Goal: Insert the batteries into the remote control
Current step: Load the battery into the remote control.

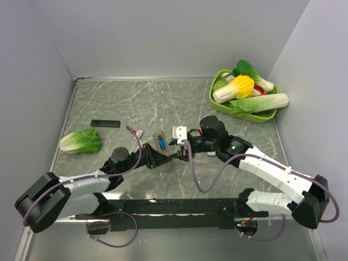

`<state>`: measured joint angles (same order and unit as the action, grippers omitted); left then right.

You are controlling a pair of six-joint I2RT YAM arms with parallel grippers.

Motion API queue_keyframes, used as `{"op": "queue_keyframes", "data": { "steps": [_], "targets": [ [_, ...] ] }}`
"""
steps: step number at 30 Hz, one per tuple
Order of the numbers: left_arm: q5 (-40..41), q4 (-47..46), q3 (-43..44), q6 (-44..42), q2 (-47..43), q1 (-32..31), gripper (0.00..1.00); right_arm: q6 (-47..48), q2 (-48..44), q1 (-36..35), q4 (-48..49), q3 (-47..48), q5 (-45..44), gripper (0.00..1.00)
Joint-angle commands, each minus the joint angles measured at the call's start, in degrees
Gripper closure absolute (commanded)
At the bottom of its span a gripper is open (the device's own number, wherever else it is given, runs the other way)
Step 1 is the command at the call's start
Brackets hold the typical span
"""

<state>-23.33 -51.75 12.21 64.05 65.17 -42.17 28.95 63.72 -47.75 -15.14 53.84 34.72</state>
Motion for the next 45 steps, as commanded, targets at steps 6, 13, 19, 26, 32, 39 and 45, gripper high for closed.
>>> {"op": "queue_keyframes", "data": {
  "steps": [6,13,19,26,32,39,45],
  "targets": [
    [-2.2,0.5,2.0,-1.2,-1.9,0.2,0.98,11.5,-0.4,-0.1,6.6,0.7,5.4,0.53],
    [-3.3,1.0,2.6,-1.7,-2.7,0.2,0.98,13.6,1.9,-0.1,4.7,1.2,6.0,0.57],
    [-4.5,1.3,2.9,-1.8,-3.1,0.2,0.98,14.0,4.2,0.0,4.4,1.5,4.6,0.61],
    [-5.2,2.0,3.3,-2.2,-4.0,0.2,0.97,13.9,6.1,0.0,4.9,1.9,4.7,0.63],
    [-5.3,2.4,3.4,-2.4,-4.2,0.2,0.97,13.0,7.4,-0.1,5.7,2.1,5.2,0.65],
    [-5.8,1.6,3.5,-1.9,-3.7,0.1,0.97,11.2,8.3,0.0,7.0,2.4,4.0,0.68],
    [-5.5,1.0,3.3,-1.6,-4.1,0.2,0.98,10.1,7.3,-0.1,8.5,1.0,1.6,0.67]
  ]
}}
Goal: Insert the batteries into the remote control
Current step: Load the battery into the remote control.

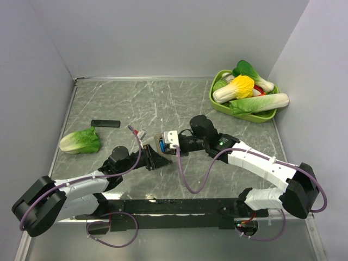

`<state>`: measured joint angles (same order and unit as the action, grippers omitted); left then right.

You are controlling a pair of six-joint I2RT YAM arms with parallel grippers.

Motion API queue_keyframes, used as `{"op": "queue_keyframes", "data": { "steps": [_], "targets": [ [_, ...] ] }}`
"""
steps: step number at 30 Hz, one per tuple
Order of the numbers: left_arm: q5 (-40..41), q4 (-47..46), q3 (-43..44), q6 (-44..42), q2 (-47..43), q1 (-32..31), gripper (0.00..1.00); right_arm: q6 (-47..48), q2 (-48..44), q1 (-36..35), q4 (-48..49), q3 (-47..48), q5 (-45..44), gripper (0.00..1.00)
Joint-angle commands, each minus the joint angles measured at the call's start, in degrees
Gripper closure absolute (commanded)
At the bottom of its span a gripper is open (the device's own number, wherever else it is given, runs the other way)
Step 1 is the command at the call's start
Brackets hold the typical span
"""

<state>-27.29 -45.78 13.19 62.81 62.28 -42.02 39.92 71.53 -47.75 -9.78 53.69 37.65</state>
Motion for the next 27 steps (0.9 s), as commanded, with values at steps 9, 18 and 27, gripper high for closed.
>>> {"op": "queue_keyframes", "data": {
  "steps": [9,18,27],
  "targets": [
    [-2.7,-8.2,2.2,1.4,0.6,-0.1,0.98,-2.3,-1.3,0.0,5.9,-0.3,-2.7,0.62],
    [-3.5,-8.0,3.0,1.3,0.6,-0.2,0.98,-2.7,-1.0,0.0,6.6,-0.5,-2.8,0.62],
    [-3.9,-7.3,3.8,0.8,0.3,-1.0,0.97,-4.7,0.5,0.1,7.8,0.4,-5.6,0.66]
  ]
}}
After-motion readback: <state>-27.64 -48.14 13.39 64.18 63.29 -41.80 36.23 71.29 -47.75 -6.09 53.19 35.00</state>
